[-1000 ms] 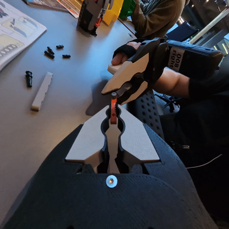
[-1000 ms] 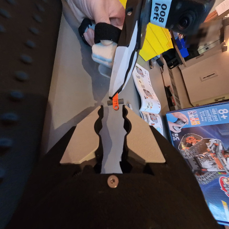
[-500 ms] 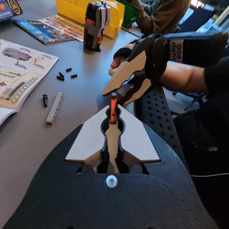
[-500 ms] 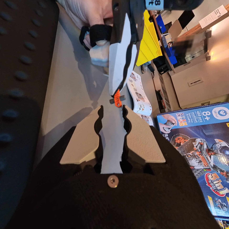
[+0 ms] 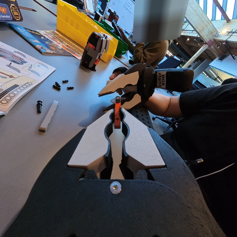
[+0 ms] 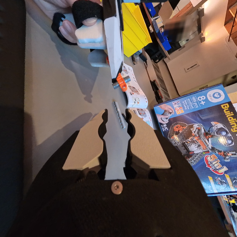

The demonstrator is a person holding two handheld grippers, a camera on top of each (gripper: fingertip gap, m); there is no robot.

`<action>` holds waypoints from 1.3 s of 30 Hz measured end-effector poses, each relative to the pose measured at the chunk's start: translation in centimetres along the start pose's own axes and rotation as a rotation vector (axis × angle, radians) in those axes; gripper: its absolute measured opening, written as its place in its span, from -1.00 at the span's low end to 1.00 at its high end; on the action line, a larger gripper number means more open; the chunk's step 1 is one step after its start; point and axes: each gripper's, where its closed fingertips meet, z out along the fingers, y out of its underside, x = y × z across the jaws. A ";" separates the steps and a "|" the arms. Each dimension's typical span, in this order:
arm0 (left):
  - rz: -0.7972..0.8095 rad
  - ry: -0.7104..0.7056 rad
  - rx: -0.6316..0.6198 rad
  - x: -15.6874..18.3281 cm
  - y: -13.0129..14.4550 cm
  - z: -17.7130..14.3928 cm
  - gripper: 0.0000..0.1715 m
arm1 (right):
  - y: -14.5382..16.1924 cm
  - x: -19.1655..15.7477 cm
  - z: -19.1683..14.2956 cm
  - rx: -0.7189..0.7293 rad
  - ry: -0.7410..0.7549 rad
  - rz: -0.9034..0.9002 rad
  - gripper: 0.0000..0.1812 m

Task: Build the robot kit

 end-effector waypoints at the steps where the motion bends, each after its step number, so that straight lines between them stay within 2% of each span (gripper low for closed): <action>1: -0.009 0.006 0.007 -0.1 0.0 -0.1 -0.97 | 0.2 0.2 0.0 -0.007 0.010 0.017 -0.71; 9: -0.007 0.023 0.021 -0.5 0.2 -0.7 -0.97 | 0.2 1.8 -0.4 0.009 0.109 0.043 -0.75; 12: -0.052 0.039 0.063 -1.0 -0.1 -1.2 -0.97 | 0.6 1.7 -0.3 -0.014 0.116 0.030 -0.79; 16: -0.121 0.069 0.128 -1.1 -1.2 -1.9 -0.97 | 1.1 1.6 -0.2 -0.033 0.076 0.069 -0.81; 20: -0.141 -0.023 0.091 -2.5 -0.5 -1.8 -0.97 | 1.4 2.3 -0.6 -0.018 0.065 0.192 -0.82; 28: -0.232 -0.038 0.086 -3.4 -0.2 -1.7 -0.97 | 2.3 0.9 0.4 -0.050 -0.048 0.282 -0.83; 30: -0.244 -0.009 0.120 -3.2 -1.0 -2.0 -0.96 | 2.3 1.2 0.6 -0.040 -0.049 0.288 -0.83; 33: -0.280 -0.057 0.181 -4.4 -3.5 -2.9 -0.97 | 1.9 4.1 0.7 0.021 0.017 0.309 -0.83; 36: -0.280 -0.114 0.227 -5.4 -7.5 -3.3 -0.97 | 2.5 9.3 0.3 0.065 0.191 0.272 -0.83; 39: -0.205 -0.156 0.242 -6.6 -11.5 -2.9 -0.97 | 3.6 14.2 -0.1 0.065 0.384 0.232 -0.83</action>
